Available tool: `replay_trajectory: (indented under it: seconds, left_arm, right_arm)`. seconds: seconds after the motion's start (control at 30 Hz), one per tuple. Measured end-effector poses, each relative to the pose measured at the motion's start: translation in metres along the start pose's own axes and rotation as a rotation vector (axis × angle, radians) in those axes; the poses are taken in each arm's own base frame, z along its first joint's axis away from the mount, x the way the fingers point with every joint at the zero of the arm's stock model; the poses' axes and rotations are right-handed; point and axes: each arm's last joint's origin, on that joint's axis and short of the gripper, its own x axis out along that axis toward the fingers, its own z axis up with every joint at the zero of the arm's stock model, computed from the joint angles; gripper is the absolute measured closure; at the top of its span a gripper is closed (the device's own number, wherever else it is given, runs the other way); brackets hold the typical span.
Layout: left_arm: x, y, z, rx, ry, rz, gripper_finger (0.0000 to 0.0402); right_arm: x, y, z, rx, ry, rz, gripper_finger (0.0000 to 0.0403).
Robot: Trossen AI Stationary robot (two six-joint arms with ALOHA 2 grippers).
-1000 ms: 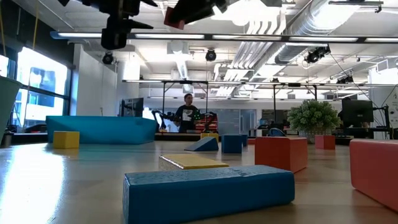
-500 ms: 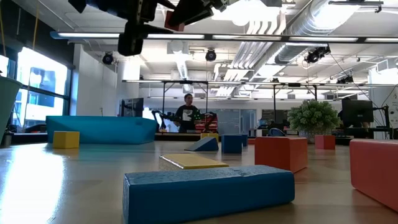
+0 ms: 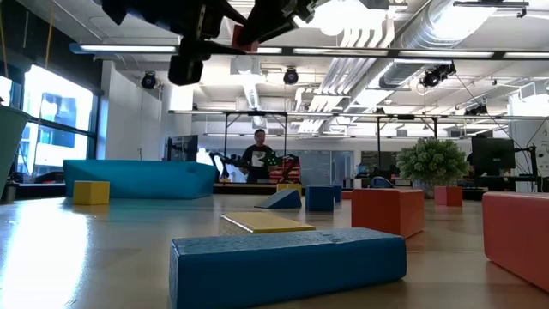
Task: Sort & place blocks by color
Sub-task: Put the orange block into the green bin
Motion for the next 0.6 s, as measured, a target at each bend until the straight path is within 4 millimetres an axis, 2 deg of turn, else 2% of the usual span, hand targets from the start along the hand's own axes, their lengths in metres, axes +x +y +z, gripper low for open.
replay_trajectory:
  seconds: [0.13,0.4,0.6]
  left_arm:
    - [-0.0001,0.0001,0.0,0.027,0.001,0.001,0.0292]
    - [-0.0001,0.0004,-0.0001,0.069,0.001,0.004,0.0295]
    - [-0.0008,0.0062,-0.0055,0.129,0.053,0.066,0.0295]
  right_arm:
    - [0.0002,-0.0008,-0.0003,-0.004,0.004,-0.007,0.0301]
    - [0.0008,-0.0015,-0.0004,-0.009,0.005,-0.007,0.0298]
    - [-0.0018,0.0028,0.001,0.027,-0.01,0.024,0.0195]
